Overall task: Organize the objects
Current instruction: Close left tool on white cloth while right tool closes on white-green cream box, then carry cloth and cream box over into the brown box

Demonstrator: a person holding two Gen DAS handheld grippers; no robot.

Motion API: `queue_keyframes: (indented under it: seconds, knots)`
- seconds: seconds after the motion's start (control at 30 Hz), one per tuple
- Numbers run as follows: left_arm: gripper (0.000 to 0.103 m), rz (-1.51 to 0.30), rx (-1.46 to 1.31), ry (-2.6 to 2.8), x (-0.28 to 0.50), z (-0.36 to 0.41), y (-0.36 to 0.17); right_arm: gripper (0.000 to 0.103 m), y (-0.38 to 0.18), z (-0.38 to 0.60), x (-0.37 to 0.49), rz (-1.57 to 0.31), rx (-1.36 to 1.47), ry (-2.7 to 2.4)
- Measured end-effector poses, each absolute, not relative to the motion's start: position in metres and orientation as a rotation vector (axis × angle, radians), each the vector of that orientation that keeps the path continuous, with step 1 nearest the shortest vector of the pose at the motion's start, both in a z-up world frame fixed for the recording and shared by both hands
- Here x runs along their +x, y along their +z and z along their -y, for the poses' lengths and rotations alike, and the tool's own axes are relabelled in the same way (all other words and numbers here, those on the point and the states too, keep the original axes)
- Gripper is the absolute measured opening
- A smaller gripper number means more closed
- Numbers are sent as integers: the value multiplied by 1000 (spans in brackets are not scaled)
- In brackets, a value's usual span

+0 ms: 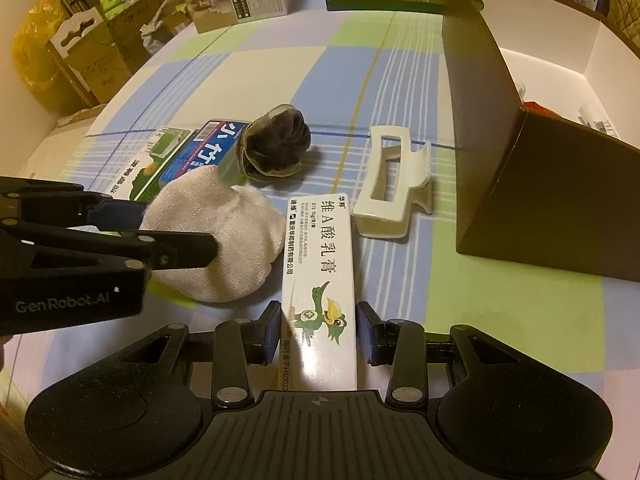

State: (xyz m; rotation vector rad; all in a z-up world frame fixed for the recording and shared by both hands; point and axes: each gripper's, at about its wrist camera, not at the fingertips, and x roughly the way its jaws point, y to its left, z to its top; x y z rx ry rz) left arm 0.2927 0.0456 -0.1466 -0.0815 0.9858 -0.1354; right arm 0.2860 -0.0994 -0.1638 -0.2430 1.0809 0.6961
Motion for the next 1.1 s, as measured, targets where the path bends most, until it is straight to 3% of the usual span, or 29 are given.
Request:
queue_keyframes:
  seconds: [0.13, 0.3, 1.1]
  knots:
    - [36, -1002, -133, -149, 294, -48, -150, 36, -164, 99, 286, -1081, -240, 696]
    - [27, -1005, -121, -160, 292, -43, -150, 36, -165, 99, 287, -1080, -242, 700]
    - [19, -968, -172, -72, 272, -58, -127, 35, -138, 116, 278, -1029, -180, 759]
